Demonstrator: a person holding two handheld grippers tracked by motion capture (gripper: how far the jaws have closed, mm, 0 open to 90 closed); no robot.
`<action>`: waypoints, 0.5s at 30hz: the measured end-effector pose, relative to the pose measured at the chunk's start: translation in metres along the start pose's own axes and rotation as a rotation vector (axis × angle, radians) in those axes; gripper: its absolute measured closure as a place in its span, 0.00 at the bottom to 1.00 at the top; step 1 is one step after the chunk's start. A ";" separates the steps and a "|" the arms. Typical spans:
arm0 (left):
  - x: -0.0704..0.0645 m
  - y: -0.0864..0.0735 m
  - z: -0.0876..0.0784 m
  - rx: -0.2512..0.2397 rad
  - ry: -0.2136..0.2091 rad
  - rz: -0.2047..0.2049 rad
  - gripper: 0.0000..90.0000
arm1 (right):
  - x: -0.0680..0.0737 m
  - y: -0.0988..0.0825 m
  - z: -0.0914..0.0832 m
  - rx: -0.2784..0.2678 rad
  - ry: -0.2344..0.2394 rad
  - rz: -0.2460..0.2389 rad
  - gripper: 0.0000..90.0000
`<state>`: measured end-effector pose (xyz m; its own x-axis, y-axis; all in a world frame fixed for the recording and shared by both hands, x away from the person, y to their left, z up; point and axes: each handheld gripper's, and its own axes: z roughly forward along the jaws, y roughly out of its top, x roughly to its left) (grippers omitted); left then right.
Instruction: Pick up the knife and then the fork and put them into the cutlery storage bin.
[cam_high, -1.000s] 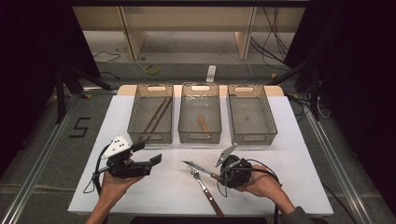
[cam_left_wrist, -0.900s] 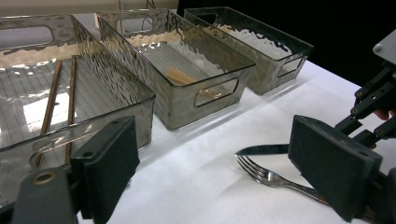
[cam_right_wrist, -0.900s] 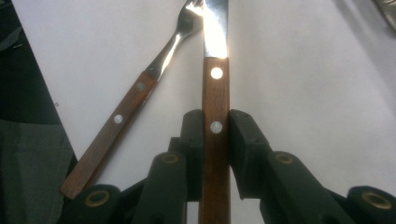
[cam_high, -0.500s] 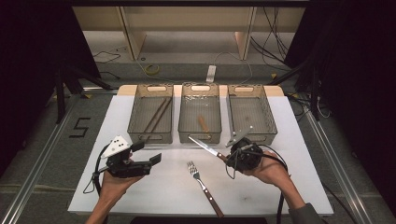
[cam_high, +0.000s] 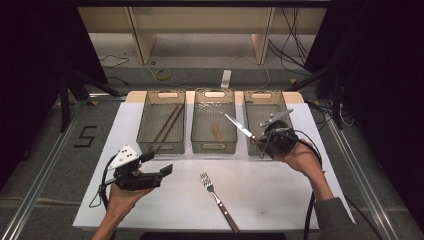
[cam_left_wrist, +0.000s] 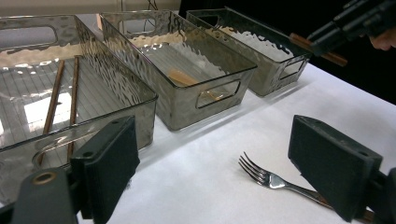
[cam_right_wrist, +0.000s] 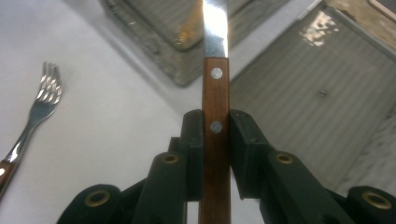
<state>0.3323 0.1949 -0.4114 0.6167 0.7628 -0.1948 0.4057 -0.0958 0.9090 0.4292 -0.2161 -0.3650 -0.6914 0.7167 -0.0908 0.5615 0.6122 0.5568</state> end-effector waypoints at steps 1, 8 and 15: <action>0.000 0.000 0.000 0.003 0.001 0.002 0.17 | -0.005 0.000 0.000 -0.005 -0.001 0.021 0.85; 0.000 0.000 0.001 0.002 0.002 0.003 0.17 | -0.033 0.005 0.003 0.001 -0.023 0.094 0.85; 0.000 0.000 0.000 0.000 0.000 0.001 0.17 | -0.052 0.013 0.009 0.003 -0.040 0.147 0.85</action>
<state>0.3325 0.1948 -0.4114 0.6167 0.7630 -0.1940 0.4053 -0.0965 0.9091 0.4768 -0.2423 -0.3606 -0.5829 0.8115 -0.0411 0.6570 0.5005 0.5637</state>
